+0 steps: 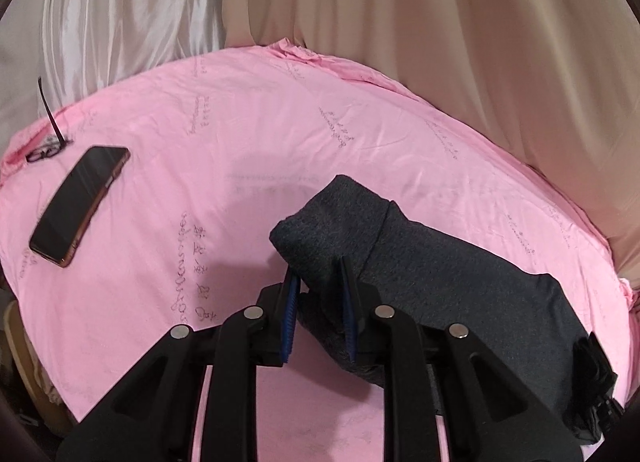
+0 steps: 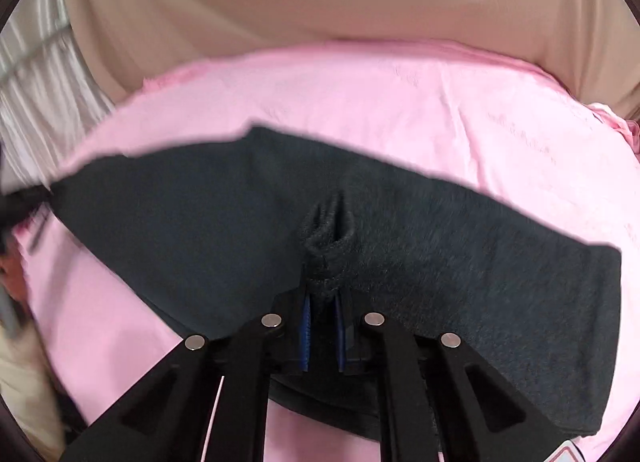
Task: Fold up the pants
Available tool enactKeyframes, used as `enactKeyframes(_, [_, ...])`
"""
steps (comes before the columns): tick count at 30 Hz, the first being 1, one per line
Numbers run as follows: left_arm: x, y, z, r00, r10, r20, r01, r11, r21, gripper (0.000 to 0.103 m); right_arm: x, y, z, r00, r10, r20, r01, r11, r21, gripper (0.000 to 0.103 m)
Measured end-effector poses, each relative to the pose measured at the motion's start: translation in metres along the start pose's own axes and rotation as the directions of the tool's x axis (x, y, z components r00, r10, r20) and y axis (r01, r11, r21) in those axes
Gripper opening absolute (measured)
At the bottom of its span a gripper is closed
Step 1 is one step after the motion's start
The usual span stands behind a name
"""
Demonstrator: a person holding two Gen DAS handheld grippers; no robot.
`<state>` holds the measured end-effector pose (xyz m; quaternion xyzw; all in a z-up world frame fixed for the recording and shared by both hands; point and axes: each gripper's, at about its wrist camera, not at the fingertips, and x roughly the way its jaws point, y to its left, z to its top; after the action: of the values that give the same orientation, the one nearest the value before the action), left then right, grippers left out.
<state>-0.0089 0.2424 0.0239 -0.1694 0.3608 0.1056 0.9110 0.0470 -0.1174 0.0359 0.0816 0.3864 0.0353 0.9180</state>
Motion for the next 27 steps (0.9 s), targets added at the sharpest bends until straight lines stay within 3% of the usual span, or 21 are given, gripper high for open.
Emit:
enactKeyframes(3, [0.004,0.009,-0.001,0.999,-0.03,-0.019,0.03,0.999,-0.027,0.02,0.009,0.031,0.013,0.999,0.049,-0.001,-0.049,0.997,-0.057,0.009])
enactKeyframes(7, [0.006,0.012,-0.002,0.998,-0.051,-0.032,0.05,0.998,-0.043,0.02,0.07,0.049,0.001,0.988,0.037,-0.147,-0.052,0.994,-0.094,0.014])
enactKeyframes(8, [0.005,0.011,-0.002,0.998,-0.055,-0.032,0.054,0.998,-0.041,0.019,0.067,0.047,-0.003,0.994,0.051,-0.099,-0.06,0.994,-0.087,0.014])
enactKeyframes(10, [0.003,0.008,-0.001,0.998,-0.06,-0.028,0.059,0.998,-0.024,0.019,0.055,0.036,-0.002,0.992,0.096,-0.084,-0.098,0.995,-0.013,0.032])
enactKeyframes(11, [0.001,0.005,0.0,0.998,-0.063,-0.022,0.063,0.998,-0.01,0.017,0.044,0.027,-0.003,0.993,0.105,-0.047,-0.103,0.994,0.032,0.048])
enactKeyframes(12, [-0.002,0.0,0.003,0.997,-0.074,-0.011,0.074,0.997,0.008,0.017,0.03,0.018,-0.005,0.995,0.097,0.0,-0.097,0.993,0.067,0.056])
enactKeyframes(17, [-0.034,-0.044,0.017,0.985,-0.165,0.053,0.159,0.983,0.096,0.009,-0.02,-0.042,-0.029,0.992,-0.022,0.124,-0.005,0.977,0.215,0.06])
enactKeyframes(20, [-0.068,-0.101,0.017,0.96,-0.267,0.081,0.246,0.947,0.209,0.008,-0.038,-0.075,-0.048,0.986,-0.058,0.155,0.008,0.951,0.308,0.06])
enactKeyframes(22, [-0.098,-0.15,0.002,0.933,-0.349,0.089,0.307,0.9,0.309,0.008,-0.048,-0.103,-0.052,0.983,-0.073,0.171,0.007,0.935,0.354,0.06])
enactKeyframes(24, [-0.124,-0.203,-0.027,0.902,-0.428,0.059,0.367,0.83,0.421,0.008,-0.055,-0.119,-0.059,0.978,-0.086,0.188,0.007,0.924,0.383,0.06])
enactKeyframes(27, [-0.13,-0.271,-0.085,0.878,-0.473,-0.069,0.432,0.724,0.538,0.009,-0.066,-0.14,-0.071,0.974,-0.035,0.224,-0.066,0.901,0.428,0.06])
